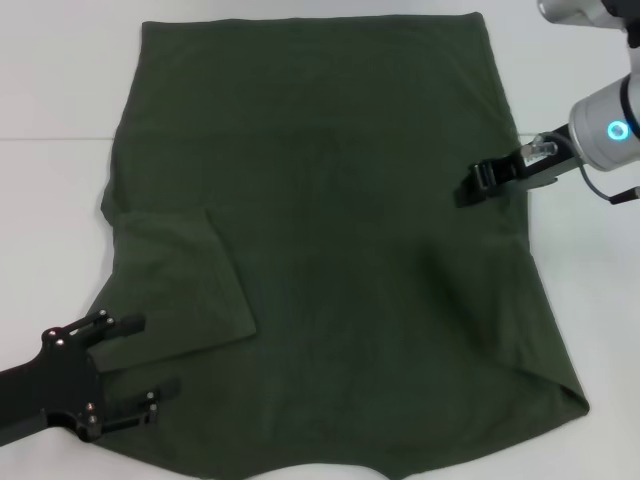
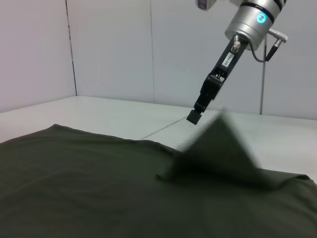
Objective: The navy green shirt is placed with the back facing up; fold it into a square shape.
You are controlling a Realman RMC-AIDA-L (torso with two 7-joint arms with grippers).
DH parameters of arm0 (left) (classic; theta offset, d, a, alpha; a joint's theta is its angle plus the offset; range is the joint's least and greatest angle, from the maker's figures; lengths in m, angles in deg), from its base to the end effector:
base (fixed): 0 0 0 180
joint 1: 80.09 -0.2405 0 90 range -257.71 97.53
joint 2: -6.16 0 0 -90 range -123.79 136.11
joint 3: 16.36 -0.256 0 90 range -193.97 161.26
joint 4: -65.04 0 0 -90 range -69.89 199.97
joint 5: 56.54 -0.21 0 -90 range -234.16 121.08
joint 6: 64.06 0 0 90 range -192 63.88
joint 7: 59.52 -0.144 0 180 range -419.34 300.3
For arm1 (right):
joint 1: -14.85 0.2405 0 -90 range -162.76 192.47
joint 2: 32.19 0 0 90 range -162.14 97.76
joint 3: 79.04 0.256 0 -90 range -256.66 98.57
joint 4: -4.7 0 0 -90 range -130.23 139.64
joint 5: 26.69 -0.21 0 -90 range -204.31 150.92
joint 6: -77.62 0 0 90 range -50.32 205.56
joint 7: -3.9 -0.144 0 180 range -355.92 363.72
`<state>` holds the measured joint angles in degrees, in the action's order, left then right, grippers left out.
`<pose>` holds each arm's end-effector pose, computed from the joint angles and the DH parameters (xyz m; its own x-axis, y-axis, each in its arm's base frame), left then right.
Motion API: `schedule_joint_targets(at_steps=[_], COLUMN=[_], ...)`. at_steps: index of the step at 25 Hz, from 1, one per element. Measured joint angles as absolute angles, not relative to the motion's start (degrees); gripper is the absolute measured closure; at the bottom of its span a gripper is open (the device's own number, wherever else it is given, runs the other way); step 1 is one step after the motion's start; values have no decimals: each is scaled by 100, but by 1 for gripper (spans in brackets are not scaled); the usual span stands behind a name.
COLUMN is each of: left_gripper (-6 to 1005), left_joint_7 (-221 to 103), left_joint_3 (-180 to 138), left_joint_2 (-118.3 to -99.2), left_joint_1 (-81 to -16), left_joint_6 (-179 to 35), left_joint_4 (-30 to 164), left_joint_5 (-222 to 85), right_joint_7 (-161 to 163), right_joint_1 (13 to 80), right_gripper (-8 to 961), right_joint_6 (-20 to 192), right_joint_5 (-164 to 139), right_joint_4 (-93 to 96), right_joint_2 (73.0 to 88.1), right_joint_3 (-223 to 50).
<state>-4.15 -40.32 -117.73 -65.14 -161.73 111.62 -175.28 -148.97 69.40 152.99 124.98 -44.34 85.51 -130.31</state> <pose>-0.3290 0.2446 0.0240 0.8582 0.1292 0.4967 0.3703 -0.8261 -0.4249 0.1650 0.4452 0.0162 0.5133 -0.8369 -0.1901 -0.8190 -0.4115 -0.3997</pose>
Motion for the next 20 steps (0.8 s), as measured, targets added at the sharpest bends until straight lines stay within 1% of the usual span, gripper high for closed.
schedule_joint_targets(at_steps=[2, 6, 8, 10, 13, 14, 16, 18, 20], left_gripper=[149, 149, 149, 149, 148, 148, 148, 148, 148], left_joint_7=[-409, -370, -195, 243, 1447, 1868, 2682, 3343, 4115], left_joint_3=[-4029, -3996, -3900, -3740, -3475, -3399, -3253, -3117, -3001], left_joint_2=[-11776, -11777, -11773, -11751, -11640, -11576, -11451, -11349, -11253], left_joint_1=[-6509, -6505, -6480, -6421, -6309, -6278, -6239, -6222, -6185], left_joint_6=[-16171, -16165, -16162, -16184, -16288, -16345, -16535, -16734, -16840], left_joint_4=[11161, 11127, 11096, 11084, 11082, 11086, 11122, 11199, 11337], left_joint_5=[-17526, -17488, -17471, -17465, -17448, -17451, -17508, -17661, -18003], right_joint_7=[-14836, -14642, -14471, -14003, -12687, -12089, -10987, -9811, -8697], right_joint_1=[6946, 6878, 6734, 6457, 5849, 5621, 5165, 4607, 4098], right_gripper=[897, 752, 673, 588, 460, 440, 401, 362, 323], right_joint_6=[15240, 15171, 15230, 15386, 15906, 16114, 16434, 16578, 16592], right_joint_5=[12488, 12302, 11925, 11268, 9887, 9470, 8961, 8609, 8340], right_joint_4=[-4428, -4443, -4480, -4533, -4444, -4364, -4259, -4216, -4142], right_joint_2=[8586, 8658, 8642, 8588, 8491, 8460, 8450, 8514, 8634], right_joint_3=[-13040, -13000, -12938, -12807, -12581, -12541, -12512, -12504, -12486])
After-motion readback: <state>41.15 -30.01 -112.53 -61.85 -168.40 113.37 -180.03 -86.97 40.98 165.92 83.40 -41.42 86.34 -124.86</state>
